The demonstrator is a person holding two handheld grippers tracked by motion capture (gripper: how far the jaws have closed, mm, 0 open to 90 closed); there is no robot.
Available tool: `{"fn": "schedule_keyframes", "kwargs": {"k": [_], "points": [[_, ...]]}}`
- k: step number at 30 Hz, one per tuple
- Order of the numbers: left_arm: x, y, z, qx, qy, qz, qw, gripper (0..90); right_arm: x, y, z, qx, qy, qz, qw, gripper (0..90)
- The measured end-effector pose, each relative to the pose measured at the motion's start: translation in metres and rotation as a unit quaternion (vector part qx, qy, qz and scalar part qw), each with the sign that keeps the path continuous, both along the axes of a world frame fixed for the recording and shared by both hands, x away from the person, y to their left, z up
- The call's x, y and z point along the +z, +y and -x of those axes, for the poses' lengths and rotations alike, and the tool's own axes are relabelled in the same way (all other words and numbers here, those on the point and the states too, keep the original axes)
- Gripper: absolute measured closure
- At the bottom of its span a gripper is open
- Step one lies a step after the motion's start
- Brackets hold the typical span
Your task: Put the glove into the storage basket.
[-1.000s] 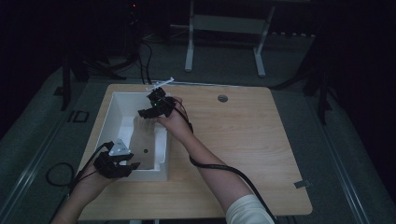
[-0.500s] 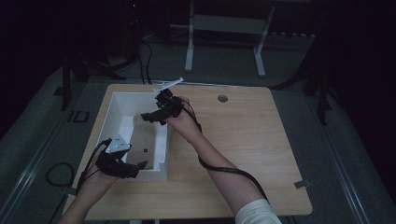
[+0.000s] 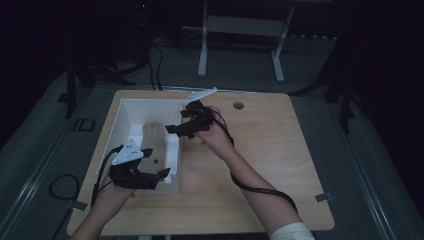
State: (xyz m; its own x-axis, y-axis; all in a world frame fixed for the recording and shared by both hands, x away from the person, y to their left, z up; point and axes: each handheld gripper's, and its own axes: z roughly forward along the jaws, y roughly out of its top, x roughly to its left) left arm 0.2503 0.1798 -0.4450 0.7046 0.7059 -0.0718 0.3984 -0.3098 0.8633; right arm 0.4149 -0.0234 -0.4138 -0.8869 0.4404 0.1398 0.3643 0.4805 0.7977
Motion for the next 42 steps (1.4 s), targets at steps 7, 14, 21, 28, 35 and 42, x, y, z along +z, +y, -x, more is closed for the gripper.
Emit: {"fn": "schedule_keyframes", "kwargs": {"k": [7, 14, 21, 28, 35, 42], "points": [[0.01, -0.016, 0.0, -0.018, -0.015, 0.007, 0.9997, 15.0, -0.004, -0.033, 0.008, -0.003, -0.003, 0.002, 1.0, 15.4], [0.014, -0.038, 0.001, -0.044, -0.02, 0.011, 0.9988, 15.0, -0.011, -0.063, 0.014, -0.014, -0.001, -0.003, 0.9999, 15.4], [0.016, -0.061, 0.004, -0.072, -0.027, 0.008, 0.997, 15.0, -0.018, -0.091, 0.018, -0.025, -0.001, -0.002, 0.9997, 15.4], [0.013, -0.086, 0.004, -0.103, -0.025, 0.004, 0.9943, 15.0, -0.028, -0.115, 0.024, -0.035, -0.001, -0.005, 0.9994, 15.5], [0.002, -0.113, 0.003, -0.134, -0.012, -0.002, 0.9909, 15.0, -0.041, -0.138, 0.029, -0.045, 0.007, -0.004, 0.999, 15.5], [-0.017, -0.133, 0.001, -0.157, 0.003, -0.003, 0.9876, 15.0, -0.062, -0.154, 0.034, -0.048, 0.016, -0.004, 0.9987, 15.5]]}}
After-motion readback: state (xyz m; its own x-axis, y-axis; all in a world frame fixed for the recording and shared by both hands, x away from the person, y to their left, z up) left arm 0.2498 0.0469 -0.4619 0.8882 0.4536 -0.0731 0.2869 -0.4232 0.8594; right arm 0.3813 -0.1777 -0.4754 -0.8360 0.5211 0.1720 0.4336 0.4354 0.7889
